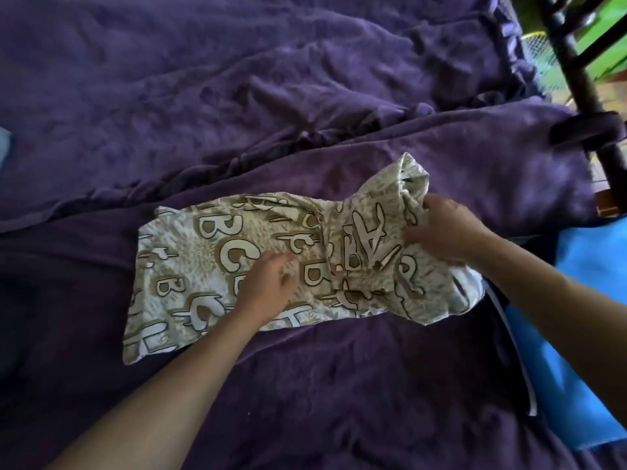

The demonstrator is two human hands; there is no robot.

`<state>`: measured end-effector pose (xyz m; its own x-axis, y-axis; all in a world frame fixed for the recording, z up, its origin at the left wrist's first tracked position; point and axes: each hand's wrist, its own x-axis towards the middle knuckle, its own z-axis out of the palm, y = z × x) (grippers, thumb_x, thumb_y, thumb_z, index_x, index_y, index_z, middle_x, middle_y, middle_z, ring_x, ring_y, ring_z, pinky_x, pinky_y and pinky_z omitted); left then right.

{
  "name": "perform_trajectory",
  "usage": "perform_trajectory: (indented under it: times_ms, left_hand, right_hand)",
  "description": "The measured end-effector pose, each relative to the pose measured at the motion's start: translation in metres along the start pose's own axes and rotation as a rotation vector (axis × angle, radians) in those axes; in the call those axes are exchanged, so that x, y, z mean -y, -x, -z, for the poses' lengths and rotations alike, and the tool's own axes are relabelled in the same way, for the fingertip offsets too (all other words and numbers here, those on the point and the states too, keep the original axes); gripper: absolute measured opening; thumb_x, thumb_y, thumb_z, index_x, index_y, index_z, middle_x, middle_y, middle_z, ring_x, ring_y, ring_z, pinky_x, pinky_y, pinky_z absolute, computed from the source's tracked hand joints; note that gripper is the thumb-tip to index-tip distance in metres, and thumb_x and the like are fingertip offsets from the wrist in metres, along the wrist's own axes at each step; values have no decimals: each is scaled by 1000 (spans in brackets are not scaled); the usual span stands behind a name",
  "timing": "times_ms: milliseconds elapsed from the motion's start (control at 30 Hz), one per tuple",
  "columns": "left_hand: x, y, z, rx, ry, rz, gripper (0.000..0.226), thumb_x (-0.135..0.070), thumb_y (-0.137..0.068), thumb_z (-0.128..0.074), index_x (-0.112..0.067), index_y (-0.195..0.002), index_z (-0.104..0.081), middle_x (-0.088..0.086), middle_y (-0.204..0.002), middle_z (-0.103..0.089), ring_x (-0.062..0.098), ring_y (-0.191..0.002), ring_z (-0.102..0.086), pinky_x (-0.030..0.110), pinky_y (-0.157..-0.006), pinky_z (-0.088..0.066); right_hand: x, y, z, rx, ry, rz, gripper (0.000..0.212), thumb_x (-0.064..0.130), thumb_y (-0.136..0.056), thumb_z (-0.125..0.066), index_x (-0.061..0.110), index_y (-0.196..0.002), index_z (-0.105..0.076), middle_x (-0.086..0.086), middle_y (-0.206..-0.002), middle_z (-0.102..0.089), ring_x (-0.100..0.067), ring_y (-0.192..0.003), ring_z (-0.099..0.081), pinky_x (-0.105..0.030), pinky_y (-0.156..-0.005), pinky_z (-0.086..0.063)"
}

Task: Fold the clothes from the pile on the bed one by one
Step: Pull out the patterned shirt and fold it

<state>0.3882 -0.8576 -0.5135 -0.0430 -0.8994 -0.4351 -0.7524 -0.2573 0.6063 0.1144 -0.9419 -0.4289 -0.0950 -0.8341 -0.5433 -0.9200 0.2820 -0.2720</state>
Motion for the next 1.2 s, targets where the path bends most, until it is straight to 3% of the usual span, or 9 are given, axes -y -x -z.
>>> perform_trajectory:
  times_ms: [167, 267, 433, 600, 733, 833, 1000, 1133, 1200]
  left_hand:
    - [45, 34, 26, -165, 140, 209, 29, -14, -92, -56, -19, -120, -64, 6, -122, -59, 16, -97, -59, 29, -83, -47]
    - [65, 52, 35, -274, 227, 237, 26, -18, -93, -55, -21, -117, -64, 3, -116, -60, 10, -88, -59, 25, -76, -44]
    - [72, 73, 30, -377, 153, 153, 32, -21, -96, -50, -17, -126, -57, 4, -124, -51, 19, -107, -55, 36, -88, -48]
    - [60, 75, -13, -157, -152, -125, 41, -28, -96, -45, -23, -136, -49, 4, -143, -39, 23, -129, -38, 40, -100, -42]
    - [79, 62, -33, 173, -298, -67, 50, -19, -97, -40, -22, -146, -33, 6, -158, -19, 27, -144, -19, 43, -114, -24]
    - [90, 47, -28, 258, -45, 19, 47, -15, -97, -40, -17, -144, -39, 4, -156, -26, 23, -142, -26, 41, -114, -29]
    - [91, 42, 0, 260, 646, 256, 29, -12, -97, -47, -11, -120, -64, 1, -117, -65, 12, -107, -58, 27, -93, -46]
    - [108, 53, 36, -49, 987, 447, 23, -6, -96, -46, 0, -92, -68, 13, -77, -67, 20, -68, -60, 23, -56, -47]
    - [134, 66, 62, -257, 1064, 546, 25, -6, -95, -48, -6, -78, -66, 11, -69, -66, 22, -62, -58, 25, -53, -44]
  right_hand:
    - [105, 3, -35, 129, 109, 181, 34, 26, -86, -56, 6, -113, -56, -16, -111, -65, -36, -100, -63, -36, -80, -50]
    - [149, -4, -85, 295, -35, 172, 34, 27, -90, -57, 0, -111, -58, -17, -98, -70, -32, -84, -70, -39, -75, -58]
    - [150, -10, -138, 430, -382, 49, 33, 32, -91, -63, 4, -107, -60, -12, -82, -64, -25, -65, -66, -38, -57, -59]
    - [86, -22, -117, -248, -334, -17, 30, 36, -81, -68, 20, -106, -67, -2, -100, -72, -24, -94, -66, -33, -78, -48]
    - [60, -15, -124, 79, -506, -235, 41, 31, -75, -80, 14, -108, -63, -6, -97, -69, -22, -75, -65, -33, -60, -55]
    - [65, -2, -136, 240, -653, -242, 28, 15, -73, -81, 10, -96, -66, -8, -85, -71, -17, -55, -66, -27, -42, -50]
    - [114, 22, -129, 171, -870, -78, 23, 7, -71, -79, 8, -90, -65, -6, -81, -72, -15, -61, -71, -29, -49, -53]
    - [192, 43, -139, 185, -721, 42, 22, 17, -72, -76, 17, -89, -62, -3, -84, -71, -20, -67, -72, -36, -50, -58]
    - [234, 47, -155, 144, -596, 106, 20, 26, -71, -73, 20, -86, -60, -1, -83, -70, -19, -67, -70, -38, -54, -60]
